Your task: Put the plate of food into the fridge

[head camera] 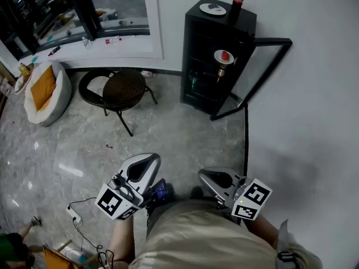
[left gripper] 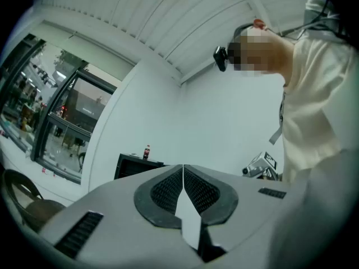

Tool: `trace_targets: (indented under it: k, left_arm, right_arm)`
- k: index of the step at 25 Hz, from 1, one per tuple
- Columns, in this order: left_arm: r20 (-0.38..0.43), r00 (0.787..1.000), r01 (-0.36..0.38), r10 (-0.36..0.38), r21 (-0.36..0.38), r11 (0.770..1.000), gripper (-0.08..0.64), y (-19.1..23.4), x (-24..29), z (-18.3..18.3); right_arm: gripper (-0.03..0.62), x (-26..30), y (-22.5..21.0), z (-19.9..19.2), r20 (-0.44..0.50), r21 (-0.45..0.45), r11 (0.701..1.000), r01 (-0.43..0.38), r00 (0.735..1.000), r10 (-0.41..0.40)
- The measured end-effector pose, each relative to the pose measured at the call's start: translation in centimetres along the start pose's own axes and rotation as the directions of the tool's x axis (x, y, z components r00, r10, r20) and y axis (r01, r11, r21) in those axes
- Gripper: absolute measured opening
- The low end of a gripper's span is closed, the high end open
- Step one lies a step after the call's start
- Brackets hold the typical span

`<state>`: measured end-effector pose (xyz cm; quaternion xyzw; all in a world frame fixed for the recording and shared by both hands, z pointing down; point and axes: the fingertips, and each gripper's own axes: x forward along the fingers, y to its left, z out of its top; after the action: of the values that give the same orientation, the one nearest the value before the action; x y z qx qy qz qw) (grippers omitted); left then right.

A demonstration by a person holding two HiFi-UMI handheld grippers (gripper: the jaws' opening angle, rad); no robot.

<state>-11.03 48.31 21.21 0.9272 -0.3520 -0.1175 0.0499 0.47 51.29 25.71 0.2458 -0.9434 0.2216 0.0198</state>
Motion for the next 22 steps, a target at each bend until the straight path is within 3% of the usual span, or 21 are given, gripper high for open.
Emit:
trace_targets:
  k: [4,9,14,22]
  left_arm:
    - [-0.056,0.998,-0.017,0.023,0.116,0.993,0.012,3.1,-2.6,-0.1]
    - [-0.187,0.981,-0.029,0.06,0.165,0.986,0.012,7.0,-4.5,-3.7]
    - [-0.216,0.976,-0.007,0.039,0.148,0.989,0.012,8.7,-5.1,-5.2]
    - [-0.168,0.983,0.087,-0.077,0.054,0.995,0.012,8.6,-4.7,-4.2]
  right_arm:
    - [0.021,2.2,1.3,-0.4,-0.013,-0.025,0.999,0.024,1.0,-0.025]
    - [0.021,4.5,1.4,-0.9,-0.042,-0.066,0.996,0.061,0.997,-0.064]
    - [0.023,5.9,2.4,-0.8,-0.065,-0.135,0.987,0.083,0.994,-0.092]
    - [0.021,8.6,2.4,-1.2,-0.1,-0.125,0.985,0.121,0.986,-0.133]
